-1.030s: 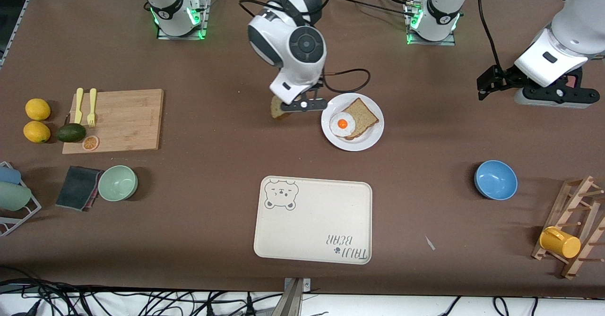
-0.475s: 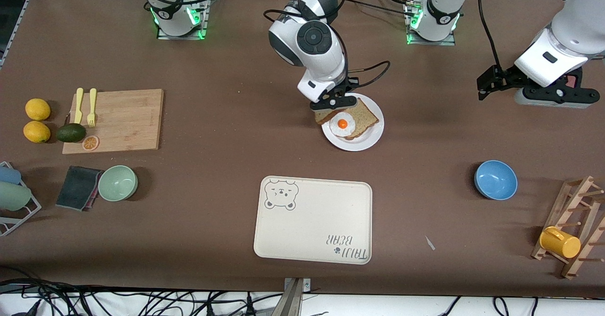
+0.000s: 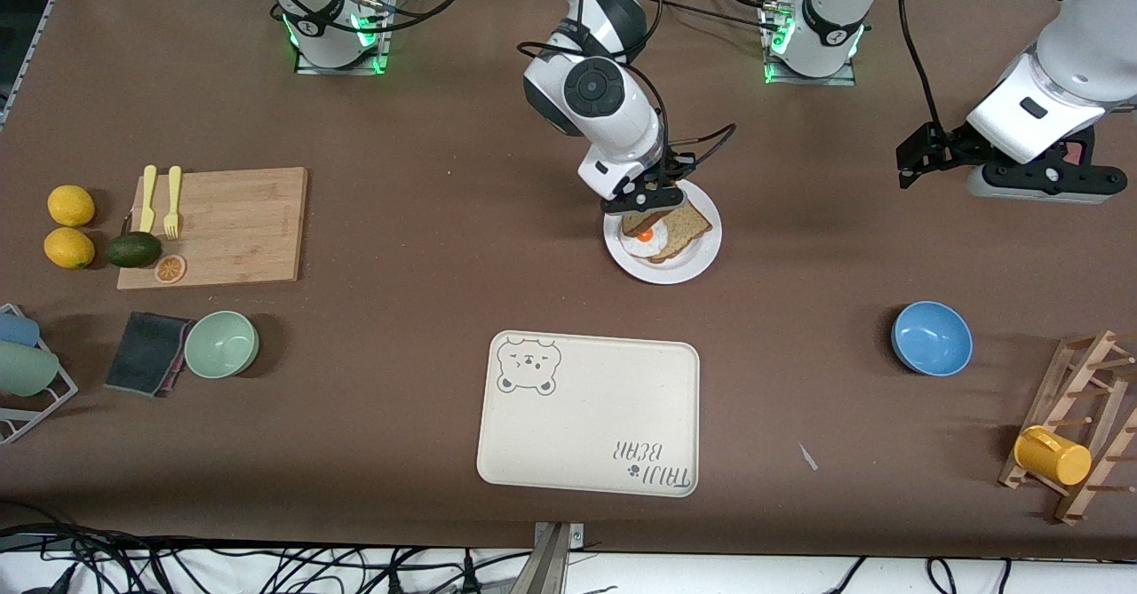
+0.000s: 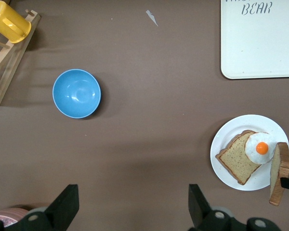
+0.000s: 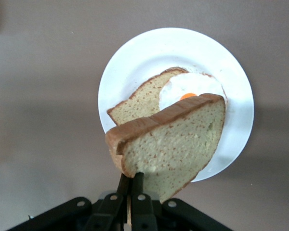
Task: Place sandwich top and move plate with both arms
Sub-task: 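Lower the bread onto the egg slice on the white plate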
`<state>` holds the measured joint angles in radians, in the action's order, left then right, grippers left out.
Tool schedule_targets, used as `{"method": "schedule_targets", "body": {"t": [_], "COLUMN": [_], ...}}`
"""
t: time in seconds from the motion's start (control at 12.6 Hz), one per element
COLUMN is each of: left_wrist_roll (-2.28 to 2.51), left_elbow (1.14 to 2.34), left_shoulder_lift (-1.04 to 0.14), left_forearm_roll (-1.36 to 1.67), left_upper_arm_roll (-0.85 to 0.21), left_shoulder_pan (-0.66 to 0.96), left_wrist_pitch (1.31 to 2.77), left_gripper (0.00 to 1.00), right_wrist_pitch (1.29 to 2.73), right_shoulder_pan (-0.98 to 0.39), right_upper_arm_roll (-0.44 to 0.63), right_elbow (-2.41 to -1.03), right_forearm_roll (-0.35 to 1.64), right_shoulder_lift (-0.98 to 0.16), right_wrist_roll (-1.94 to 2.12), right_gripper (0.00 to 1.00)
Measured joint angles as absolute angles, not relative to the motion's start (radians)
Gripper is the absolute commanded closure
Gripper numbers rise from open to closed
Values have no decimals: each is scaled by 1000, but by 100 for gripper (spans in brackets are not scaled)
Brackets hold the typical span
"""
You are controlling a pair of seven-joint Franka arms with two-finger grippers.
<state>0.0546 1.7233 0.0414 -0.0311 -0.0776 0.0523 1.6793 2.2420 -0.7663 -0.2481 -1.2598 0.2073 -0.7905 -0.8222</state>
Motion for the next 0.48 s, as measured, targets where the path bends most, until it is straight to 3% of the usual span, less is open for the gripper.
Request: {"method": "schedule_targets", "body": {"t": [0.16,0.24,0.32,0.48], "left_wrist_roll": [55,55,55,55], "left_elbow": [1723,1723,1723,1723], "left_shoulder_lift": [41,41,41,41], "left_forearm_roll": [-31,-31,-31,-31], "left_upper_arm_roll": [-78,-78,-78,-78], "left_shoulder_pan": [52,52,52,52], "left_wrist_pitch": [1679,1679,1679,1679], "left_gripper": [0,0,0,0], "right_wrist_pitch": [2252,2264,2277,2342], "right_shoulder_pan": [-766,-766,-765,-767], "right_upper_arm_roll": [-248,-248,-248,-248], "right_elbow": [-1259,-1254,-1247,-1236], "right_forearm_roll": [210,212,213,213], "right_shoulder_lift": [-811,-820,-829,-840], "right_wrist_roll": [-822,-822,-822,-822], "right_gripper": [100,68,1,0]}}
